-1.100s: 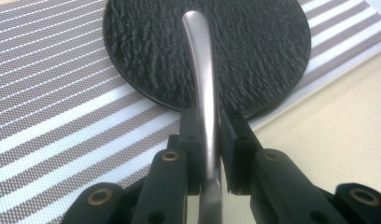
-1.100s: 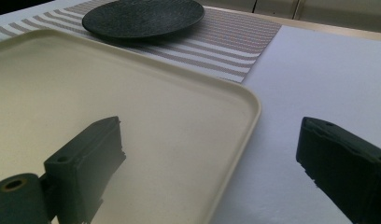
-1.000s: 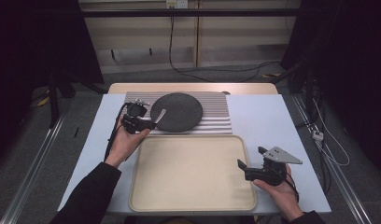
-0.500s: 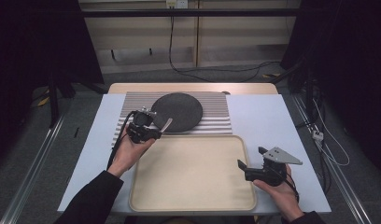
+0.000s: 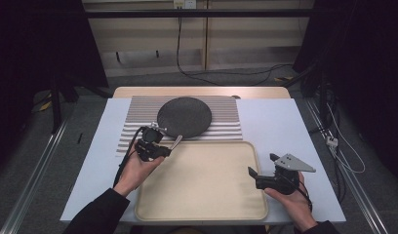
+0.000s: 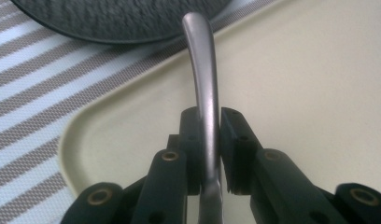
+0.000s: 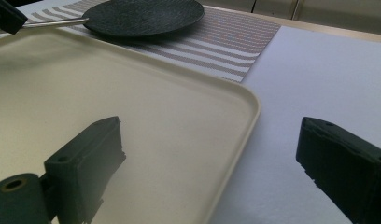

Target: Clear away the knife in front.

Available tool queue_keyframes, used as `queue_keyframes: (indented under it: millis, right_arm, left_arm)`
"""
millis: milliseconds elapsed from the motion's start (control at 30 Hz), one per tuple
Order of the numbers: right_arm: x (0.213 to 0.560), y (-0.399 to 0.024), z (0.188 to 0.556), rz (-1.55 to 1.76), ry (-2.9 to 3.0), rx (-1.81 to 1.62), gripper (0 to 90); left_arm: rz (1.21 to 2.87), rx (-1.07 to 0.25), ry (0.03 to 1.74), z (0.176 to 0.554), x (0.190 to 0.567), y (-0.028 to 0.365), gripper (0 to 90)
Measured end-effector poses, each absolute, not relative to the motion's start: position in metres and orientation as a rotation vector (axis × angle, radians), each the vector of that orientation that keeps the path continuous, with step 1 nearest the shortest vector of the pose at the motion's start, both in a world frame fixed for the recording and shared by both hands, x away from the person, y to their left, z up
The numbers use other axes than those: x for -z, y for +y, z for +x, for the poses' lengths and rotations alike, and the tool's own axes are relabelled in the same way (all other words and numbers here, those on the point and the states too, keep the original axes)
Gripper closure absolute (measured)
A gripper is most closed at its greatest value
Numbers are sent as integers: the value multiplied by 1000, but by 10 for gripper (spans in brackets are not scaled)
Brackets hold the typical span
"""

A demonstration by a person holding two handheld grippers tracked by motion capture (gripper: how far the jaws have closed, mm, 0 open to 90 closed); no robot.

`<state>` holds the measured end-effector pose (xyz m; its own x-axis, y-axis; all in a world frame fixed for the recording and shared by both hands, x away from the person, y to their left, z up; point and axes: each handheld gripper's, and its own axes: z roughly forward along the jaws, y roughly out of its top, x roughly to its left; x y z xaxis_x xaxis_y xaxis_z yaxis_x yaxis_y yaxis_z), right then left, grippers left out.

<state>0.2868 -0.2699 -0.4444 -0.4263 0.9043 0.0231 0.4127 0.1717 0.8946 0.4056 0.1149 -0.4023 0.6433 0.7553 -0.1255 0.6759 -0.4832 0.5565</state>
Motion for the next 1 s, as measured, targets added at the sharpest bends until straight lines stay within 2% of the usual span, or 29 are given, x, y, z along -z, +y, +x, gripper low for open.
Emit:
queue_keyframes:
  millis: [167,700,1000]
  right_arm:
    - [444,-270,287,1239,1923,-1208,72]
    - [444,-269,287,1243,1922,-1209,73]
    - [445,-270,287,1242,1925,-1206,73]
  left_arm:
    - [2294,-121,1086,399,406,114,799]
    - [2361,-87,1139,394,432,104,799]
    - [2332,-121,1137,386,434,106,796]
